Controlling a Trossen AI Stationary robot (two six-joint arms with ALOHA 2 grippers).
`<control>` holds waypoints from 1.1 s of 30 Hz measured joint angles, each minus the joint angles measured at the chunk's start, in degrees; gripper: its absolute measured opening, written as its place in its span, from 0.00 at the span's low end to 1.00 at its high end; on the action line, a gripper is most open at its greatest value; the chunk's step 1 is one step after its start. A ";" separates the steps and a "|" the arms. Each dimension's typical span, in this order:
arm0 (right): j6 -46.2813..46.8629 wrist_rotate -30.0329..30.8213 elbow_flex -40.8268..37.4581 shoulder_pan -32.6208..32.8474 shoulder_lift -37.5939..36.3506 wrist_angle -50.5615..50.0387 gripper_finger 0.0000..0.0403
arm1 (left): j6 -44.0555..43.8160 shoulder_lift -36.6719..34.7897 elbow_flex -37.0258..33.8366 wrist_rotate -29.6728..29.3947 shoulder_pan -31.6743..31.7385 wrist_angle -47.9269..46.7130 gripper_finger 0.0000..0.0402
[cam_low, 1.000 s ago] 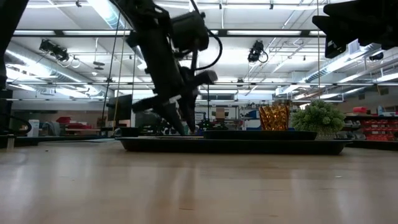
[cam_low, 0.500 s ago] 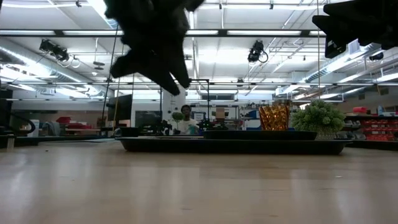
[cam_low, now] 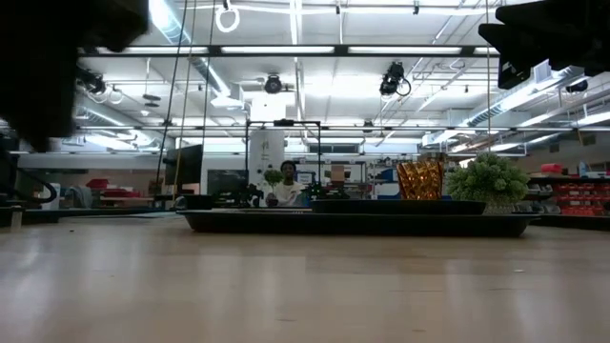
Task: Pick and place plate/cup/fork/spoon on tray
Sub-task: Put the spoon to the left of the fork on the black tray
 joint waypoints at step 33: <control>-0.02 0.00 0.00 0.00 0.00 0.02 0.33 | -33.45 4.72 -0.03 19.35 -11.76 -11.42 0.28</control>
